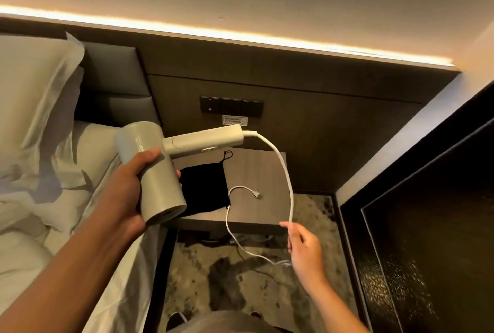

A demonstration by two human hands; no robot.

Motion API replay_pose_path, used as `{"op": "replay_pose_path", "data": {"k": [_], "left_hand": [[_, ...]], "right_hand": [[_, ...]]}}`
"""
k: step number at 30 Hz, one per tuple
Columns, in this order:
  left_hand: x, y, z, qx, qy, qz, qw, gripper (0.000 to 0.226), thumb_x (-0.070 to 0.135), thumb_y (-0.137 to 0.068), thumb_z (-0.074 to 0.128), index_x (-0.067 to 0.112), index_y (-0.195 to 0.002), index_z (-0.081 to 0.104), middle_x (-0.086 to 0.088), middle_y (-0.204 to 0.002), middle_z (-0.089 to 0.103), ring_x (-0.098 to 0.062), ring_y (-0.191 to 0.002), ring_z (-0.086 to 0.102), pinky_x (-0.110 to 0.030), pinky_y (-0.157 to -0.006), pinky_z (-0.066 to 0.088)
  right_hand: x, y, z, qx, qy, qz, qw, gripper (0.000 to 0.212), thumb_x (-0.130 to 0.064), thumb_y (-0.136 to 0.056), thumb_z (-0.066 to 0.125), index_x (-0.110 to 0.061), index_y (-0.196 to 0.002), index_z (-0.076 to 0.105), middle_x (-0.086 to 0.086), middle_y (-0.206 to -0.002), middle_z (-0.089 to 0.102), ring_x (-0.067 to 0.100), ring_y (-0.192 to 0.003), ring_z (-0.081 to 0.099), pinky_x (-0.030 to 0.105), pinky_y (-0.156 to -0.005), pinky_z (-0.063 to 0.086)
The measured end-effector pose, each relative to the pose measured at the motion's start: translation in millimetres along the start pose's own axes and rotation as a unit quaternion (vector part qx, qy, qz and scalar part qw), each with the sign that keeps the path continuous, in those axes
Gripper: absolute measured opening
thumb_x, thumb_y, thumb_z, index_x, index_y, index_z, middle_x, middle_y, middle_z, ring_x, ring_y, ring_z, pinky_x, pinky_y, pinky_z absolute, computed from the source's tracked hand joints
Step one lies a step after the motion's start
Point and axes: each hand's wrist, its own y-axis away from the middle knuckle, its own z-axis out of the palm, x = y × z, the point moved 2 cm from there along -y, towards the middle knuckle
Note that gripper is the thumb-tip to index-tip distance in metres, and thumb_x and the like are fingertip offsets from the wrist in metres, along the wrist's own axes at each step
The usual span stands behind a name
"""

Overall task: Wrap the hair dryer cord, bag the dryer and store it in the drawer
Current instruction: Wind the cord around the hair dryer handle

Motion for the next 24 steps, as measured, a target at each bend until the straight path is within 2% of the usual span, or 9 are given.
{"op": "replay_pose_path", "data": {"k": [3, 6, 8, 12, 14, 16, 20, 22, 24], "left_hand": [[-3.6, 0.4, 2.0, 0.021, -0.025, 0.026, 0.999, 0.055, 0.034, -0.078, 0.077, 0.023, -0.126, 0.054, -0.012, -0.089, 0.071, -0.022, -0.067, 0.074, -0.045, -0.06, 0.061], [-6.5, -1.5, 2.1, 0.044, -0.06, 0.066, 0.995, 0.063, 0.035, -0.077, 0.078, 0.025, -0.133, 0.05, -0.015, -0.108, 0.064, -0.025, -0.079, 0.071, -0.046, -0.062, 0.059], [-8.0, -1.2, 2.8, 0.051, -0.092, 0.091, 0.99, 0.068, 0.039, -0.075, 0.079, 0.027, -0.134, 0.048, -0.014, -0.114, 0.062, -0.028, -0.086, 0.069, -0.046, -0.062, 0.06], [-10.1, 2.5, 7.1, 0.079, -0.179, 0.137, 0.971, 0.089, 0.055, -0.058, 0.079, 0.028, -0.135, 0.044, -0.014, -0.121, 0.058, -0.033, -0.104, 0.063, -0.056, -0.077, 0.059], [-11.3, 5.0, 9.5, 0.086, -0.213, 0.156, 0.961, 0.096, 0.059, -0.052, 0.079, 0.025, -0.135, 0.044, -0.012, -0.12, 0.059, -0.032, -0.104, 0.063, -0.057, -0.08, 0.058], [-13.5, 5.6, 10.3, 0.085, -0.236, 0.168, 0.953, 0.089, 0.055, -0.059, 0.082, 0.025, -0.133, 0.044, -0.007, -0.117, 0.059, -0.028, -0.102, 0.063, -0.049, -0.074, 0.058], [-19.3, 2.8, 8.1, 0.071, -0.29, 0.18, 0.937, 0.07, 0.041, -0.074, 0.085, 0.029, -0.128, 0.041, 0.004, -0.11, 0.056, -0.016, -0.095, 0.06, -0.031, -0.063, 0.05], [-21.0, 2.8, 8.3, 0.052, -0.307, 0.165, 0.936, 0.068, 0.04, -0.076, 0.083, 0.032, -0.126, 0.038, 0.006, -0.11, 0.054, -0.015, -0.096, 0.059, -0.029, -0.063, 0.048], [-20.7, 3.1, 8.2, 0.028, -0.324, 0.146, 0.934, 0.068, 0.04, -0.076, 0.082, 0.033, -0.126, 0.037, 0.005, -0.111, 0.054, -0.016, -0.096, 0.059, -0.03, -0.064, 0.049]], "right_hand": [[-5.3, 2.8, -3.9, 0.053, 0.022, -0.017, 0.998, 0.026, -0.031, -0.101, 0.047, -0.033, -0.099, 0.073, -0.013, -0.068, 0.064, 0.002, -0.057, 0.051, 0.017, -0.052, 0.041], [-20.2, 1.9, -5.1, 0.052, 0.078, -0.068, 0.993, 0.023, -0.031, -0.1, 0.051, -0.035, -0.093, 0.072, -0.005, -0.068, 0.07, 0.007, -0.051, 0.055, 0.026, -0.048, 0.044], [-32.9, -0.1, -2.2, 0.005, 0.129, -0.087, 0.988, 0.025, -0.033, -0.099, 0.052, -0.035, -0.085, 0.072, 0.001, -0.059, 0.066, 0.01, -0.046, 0.053, 0.029, -0.045, 0.042], [-64.1, 0.5, 9.8, -0.1, 0.248, -0.104, 0.958, 0.038, -0.041, -0.1, 0.048, -0.021, -0.079, 0.074, -0.005, -0.057, 0.063, 0.006, -0.051, 0.056, 0.022, -0.048, 0.04], [-82.5, 4.2, 15.9, -0.136, 0.295, -0.128, 0.937, 0.043, -0.044, -0.1, 0.046, -0.017, -0.079, 0.073, -0.003, -0.062, 0.065, 0.009, -0.057, 0.059, 0.031, -0.055, 0.045], [-101.3, 7.5, 19.0, -0.165, 0.304, -0.147, 0.927, 0.044, -0.045, -0.099, 0.045, -0.017, -0.08, 0.073, -0.002, -0.064, 0.066, 0.012, -0.059, 0.058, 0.033, -0.057, 0.044], [-138.2, 7.6, 18.2, -0.217, 0.271, -0.146, 0.927, 0.035, -0.039, -0.098, 0.049, -0.023, -0.082, 0.074, -0.014, -0.06, 0.064, 0.002, -0.056, 0.056, 0.017, -0.047, 0.036], [-155.9, 4.6, 15.7, -0.263, 0.256, -0.144, 0.919, 0.029, -0.036, -0.098, 0.051, -0.026, -0.084, 0.074, -0.019, -0.064, 0.066, -0.003, -0.057, 0.055, 0.018, -0.049, 0.039], [-173.1, 2.0, 12.6, -0.305, 0.277, -0.163, 0.897, 0.026, -0.035, -0.099, 0.051, -0.034, -0.082, 0.07, -0.017, -0.073, 0.066, -0.005, -0.067, 0.056, 0.017, -0.055, 0.039]]}}
